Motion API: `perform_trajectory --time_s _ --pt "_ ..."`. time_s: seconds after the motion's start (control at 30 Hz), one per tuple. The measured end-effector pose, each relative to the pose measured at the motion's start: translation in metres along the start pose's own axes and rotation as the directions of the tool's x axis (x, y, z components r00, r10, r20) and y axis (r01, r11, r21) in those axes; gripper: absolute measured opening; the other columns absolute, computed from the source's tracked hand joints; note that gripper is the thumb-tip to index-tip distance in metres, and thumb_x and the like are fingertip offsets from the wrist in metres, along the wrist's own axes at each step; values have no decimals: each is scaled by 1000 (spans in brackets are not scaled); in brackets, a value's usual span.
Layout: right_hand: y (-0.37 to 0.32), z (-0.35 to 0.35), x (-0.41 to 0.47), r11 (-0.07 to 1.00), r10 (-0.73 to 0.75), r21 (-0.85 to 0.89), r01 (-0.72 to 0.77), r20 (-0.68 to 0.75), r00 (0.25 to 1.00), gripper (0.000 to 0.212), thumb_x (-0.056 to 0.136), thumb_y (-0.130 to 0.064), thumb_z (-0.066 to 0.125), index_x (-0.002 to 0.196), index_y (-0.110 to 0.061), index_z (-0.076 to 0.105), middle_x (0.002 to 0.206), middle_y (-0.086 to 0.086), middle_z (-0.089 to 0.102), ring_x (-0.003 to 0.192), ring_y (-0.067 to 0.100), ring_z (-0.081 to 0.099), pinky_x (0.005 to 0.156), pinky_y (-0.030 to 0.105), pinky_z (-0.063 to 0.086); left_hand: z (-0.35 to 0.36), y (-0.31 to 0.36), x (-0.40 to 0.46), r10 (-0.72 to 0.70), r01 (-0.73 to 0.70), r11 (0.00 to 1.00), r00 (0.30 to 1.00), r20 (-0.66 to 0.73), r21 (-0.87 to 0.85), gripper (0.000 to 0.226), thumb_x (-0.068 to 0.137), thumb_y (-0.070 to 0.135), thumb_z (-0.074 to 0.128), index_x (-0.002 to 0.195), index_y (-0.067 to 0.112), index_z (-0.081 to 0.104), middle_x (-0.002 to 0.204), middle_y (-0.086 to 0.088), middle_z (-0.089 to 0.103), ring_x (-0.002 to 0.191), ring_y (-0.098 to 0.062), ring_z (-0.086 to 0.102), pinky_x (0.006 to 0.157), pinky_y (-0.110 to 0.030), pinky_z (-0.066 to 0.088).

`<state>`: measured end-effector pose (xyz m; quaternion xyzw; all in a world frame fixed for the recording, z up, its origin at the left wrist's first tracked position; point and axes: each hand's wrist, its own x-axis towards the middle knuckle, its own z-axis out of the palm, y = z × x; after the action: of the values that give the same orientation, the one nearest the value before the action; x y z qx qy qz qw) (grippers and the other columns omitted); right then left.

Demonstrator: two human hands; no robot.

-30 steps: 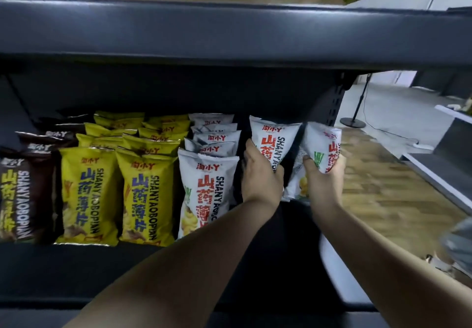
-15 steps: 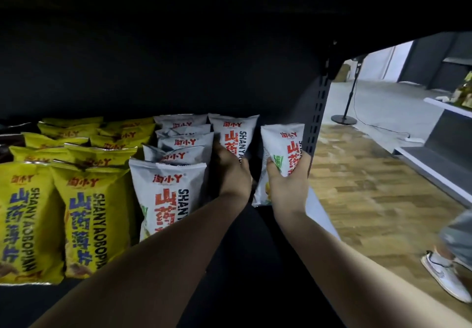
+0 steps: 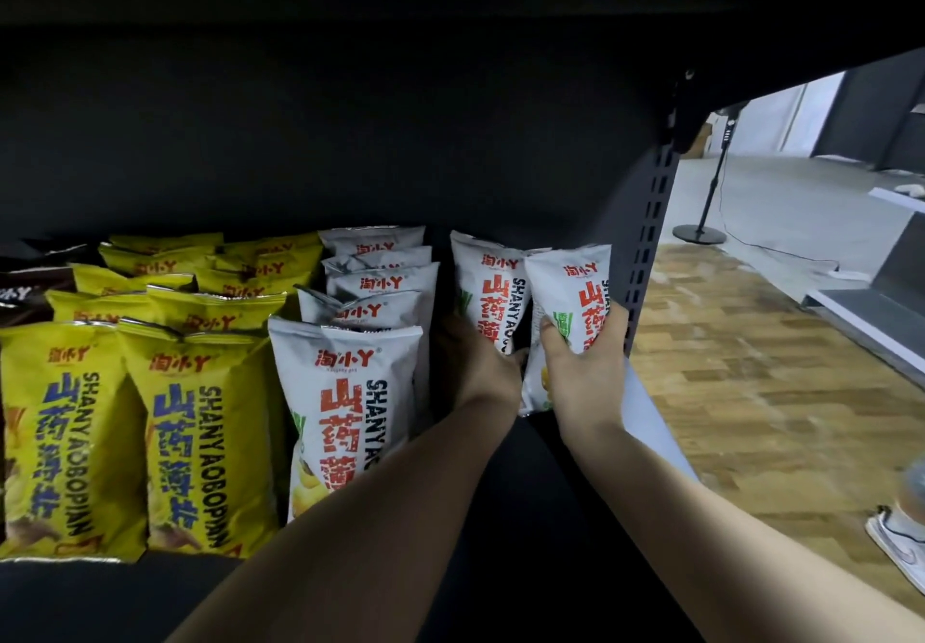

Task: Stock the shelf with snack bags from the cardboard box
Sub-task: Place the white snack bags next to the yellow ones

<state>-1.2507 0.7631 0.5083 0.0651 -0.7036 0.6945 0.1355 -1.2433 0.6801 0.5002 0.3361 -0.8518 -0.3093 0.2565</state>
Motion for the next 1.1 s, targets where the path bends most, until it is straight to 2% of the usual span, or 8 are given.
perform_trajectory --time_s 0.1,0.27,0.53,0.63,0.73,0.87,0.97,1.1 --pt "-4 -1 -1 999 8 40 -7 -6 1000 43 85 -17 66 122 -17 46 100 -4 61 97 19 60 75 25 44 -3 5 -3 -66 66 997 998 -22 25 87 79 48 68 135 -3 28 130 -17 46 120 -31 48 92 -35 42" --pt "-1 -2 0 999 16 44 -16 -12 1000 39 84 -16 66 117 -16 45 102 2 65 94 21 63 82 39 53 0 11 -4 -141 143 989 989 -45 46 84 83 48 62 137 -5 25 132 -18 45 121 -33 48 93 -36 41" --pt "-7 -5 -6 999 -14 41 14 -3 1000 39 86 -16 66 118 -12 45 98 -6 60 91 13 58 67 13 40 -11 7 -10 -141 142 987 990 16 -75 82 79 57 62 129 -2 35 127 -17 49 118 -32 50 93 -37 43" --pt "-10 -3 -9 999 2 36 -2 -14 1000 32 87 -17 66 108 -14 42 95 -6 58 90 14 56 63 8 38 -19 5 -26 -63 56 993 995 -71 -102 73 84 54 55 127 -3 41 121 -18 53 112 -32 53 92 -38 46" --pt "-14 -2 -13 1000 -4 26 4 4 1000 33 86 -18 67 105 -14 40 99 0 58 94 18 56 74 18 39 -30 8 -53 82 -121 961 984 -160 -249 47 88 26 55 125 -1 45 121 -18 52 116 -30 49 98 -38 40" --pt "-13 -4 -14 998 52 35 -58 155 986 58 80 -30 74 121 -5 40 106 -1 57 100 15 57 82 26 44 -39 2 -75 228 -200 861 974 2 -468 49 80 13 52 128 8 46 121 -7 55 117 -22 51 100 -36 43" --pt "-9 -8 -18 993 112 7 -120 307 945 92 59 -60 75 129 -9 43 117 0 64 107 13 63 91 33 52 -40 -6 -75 312 -238 898 938 153 -370 65 78 28 52 139 14 34 130 -6 50 123 -23 47 102 -42 41" --pt "-15 -16 -26 980 164 26 -198 458 874 58 84 -43 67 129 -14 45 113 -6 66 97 -1 64 71 8 50 -38 -7 -71 282 -206 932 928 241 -297 79 86 32 57 147 17 10 141 -8 39 129 -27 40 105 -45 36"
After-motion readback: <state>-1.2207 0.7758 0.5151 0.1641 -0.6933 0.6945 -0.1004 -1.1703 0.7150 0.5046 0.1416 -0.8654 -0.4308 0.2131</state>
